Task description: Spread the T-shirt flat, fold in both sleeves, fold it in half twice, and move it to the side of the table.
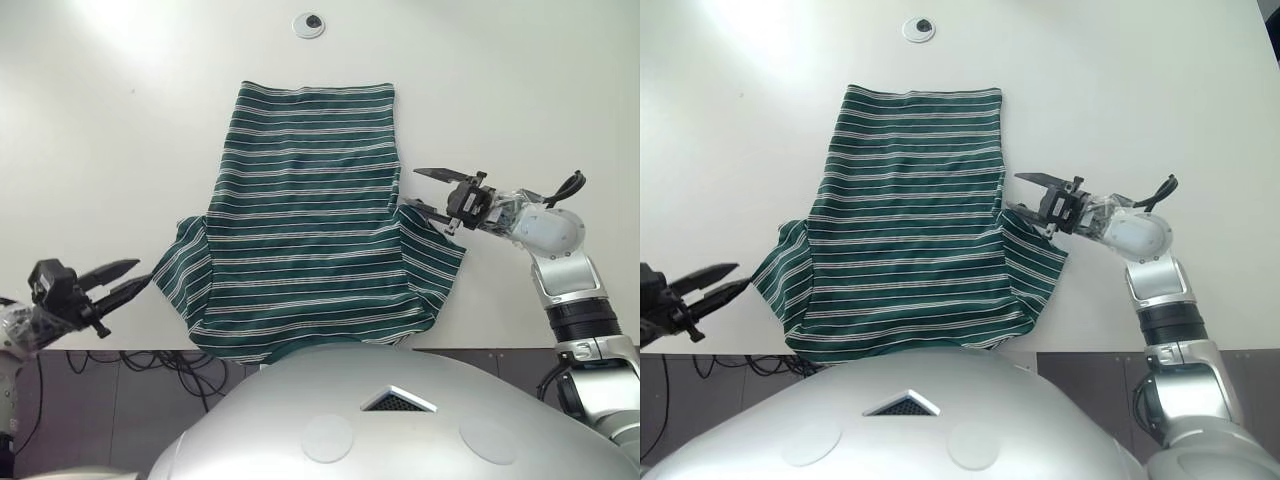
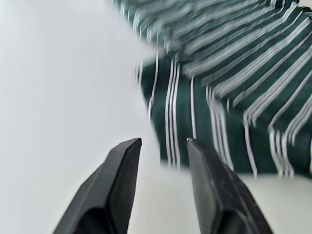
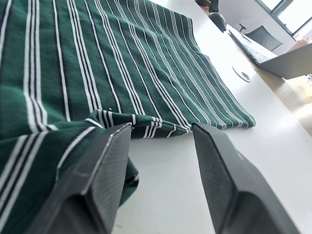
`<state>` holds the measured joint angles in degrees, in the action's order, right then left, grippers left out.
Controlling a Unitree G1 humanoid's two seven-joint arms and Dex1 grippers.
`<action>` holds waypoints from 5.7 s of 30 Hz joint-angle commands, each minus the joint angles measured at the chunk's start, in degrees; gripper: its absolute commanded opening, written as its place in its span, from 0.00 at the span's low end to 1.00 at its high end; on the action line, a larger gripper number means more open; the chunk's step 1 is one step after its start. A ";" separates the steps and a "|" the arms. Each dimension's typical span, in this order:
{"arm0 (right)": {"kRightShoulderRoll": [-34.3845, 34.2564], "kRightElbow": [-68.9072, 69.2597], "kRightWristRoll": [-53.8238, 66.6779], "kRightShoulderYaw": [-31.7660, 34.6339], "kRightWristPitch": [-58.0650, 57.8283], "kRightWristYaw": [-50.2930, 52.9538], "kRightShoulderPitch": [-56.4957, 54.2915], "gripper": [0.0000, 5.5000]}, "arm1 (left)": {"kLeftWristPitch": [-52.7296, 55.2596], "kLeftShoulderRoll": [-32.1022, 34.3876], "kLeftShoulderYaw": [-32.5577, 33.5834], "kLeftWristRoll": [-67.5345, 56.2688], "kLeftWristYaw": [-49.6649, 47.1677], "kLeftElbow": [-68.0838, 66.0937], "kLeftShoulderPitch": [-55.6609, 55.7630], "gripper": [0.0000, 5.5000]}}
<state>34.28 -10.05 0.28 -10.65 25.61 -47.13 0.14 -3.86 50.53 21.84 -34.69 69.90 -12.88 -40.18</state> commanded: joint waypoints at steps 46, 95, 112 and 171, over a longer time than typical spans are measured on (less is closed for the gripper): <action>1.31 -1.60 -0.64 -0.37 1.17 -1.06 1.04 0.41 | 25.31 -6.13 -3.29 -1.69 -1.36 31.49 8.61 0.00; 12.94 23.24 42.08 19.61 -72.23 -4.97 26.75 0.17 | 10.56 -13.45 -13.85 0.22 -7.72 39.91 6.16 0.73; 8.25 29.78 49.98 22.94 -72.10 -8.44 27.17 0.00 | -10.02 -6.80 -4.30 17.00 3.09 23.65 -4.77 0.73; 11.75 10.88 12.45 9.38 -3.32 -26.57 22.26 0.40 | -67.20 1.31 -24.87 67.19 -39.18 -1.71 6.44 0.17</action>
<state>43.79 2.06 14.98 -0.36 18.53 -72.36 21.58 -73.79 51.95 -0.68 23.99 29.52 -11.47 -32.25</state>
